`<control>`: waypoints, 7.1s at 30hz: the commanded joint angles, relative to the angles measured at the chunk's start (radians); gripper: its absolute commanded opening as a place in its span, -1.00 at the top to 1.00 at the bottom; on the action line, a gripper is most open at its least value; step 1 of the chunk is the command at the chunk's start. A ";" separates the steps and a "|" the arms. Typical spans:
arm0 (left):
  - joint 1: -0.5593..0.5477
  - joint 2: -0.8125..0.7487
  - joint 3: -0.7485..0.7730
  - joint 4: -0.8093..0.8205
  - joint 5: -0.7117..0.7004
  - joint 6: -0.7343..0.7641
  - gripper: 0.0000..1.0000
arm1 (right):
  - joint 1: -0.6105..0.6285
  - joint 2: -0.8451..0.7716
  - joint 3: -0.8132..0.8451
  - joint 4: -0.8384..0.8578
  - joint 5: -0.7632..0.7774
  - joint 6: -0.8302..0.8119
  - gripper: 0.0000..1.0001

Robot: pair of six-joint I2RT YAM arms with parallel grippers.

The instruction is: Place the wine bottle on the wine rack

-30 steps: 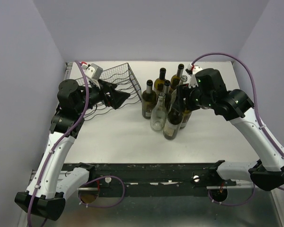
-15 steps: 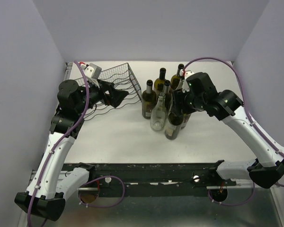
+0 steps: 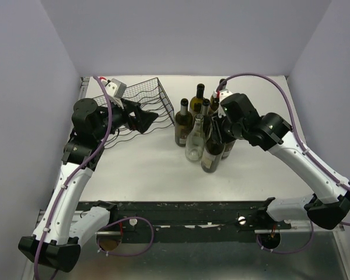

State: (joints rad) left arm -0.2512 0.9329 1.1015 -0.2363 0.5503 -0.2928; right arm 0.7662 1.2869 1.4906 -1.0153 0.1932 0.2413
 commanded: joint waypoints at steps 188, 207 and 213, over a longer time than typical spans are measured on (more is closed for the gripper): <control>-0.312 -0.568 -0.031 -0.140 -0.668 0.299 -0.97 | 0.487 0.723 0.040 0.951 0.109 0.308 0.99; -0.310 -0.576 -0.068 -0.190 -0.696 0.288 -0.97 | 0.487 0.896 0.172 1.098 0.120 0.343 0.98; -0.312 -0.540 0.003 -0.267 -0.771 0.281 -0.97 | 0.487 0.965 0.237 1.159 0.182 0.368 0.99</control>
State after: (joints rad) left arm -0.5587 0.3702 1.0481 -0.4435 -0.1440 -0.0010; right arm 1.2491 2.2326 1.6379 -0.0513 0.2676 0.5812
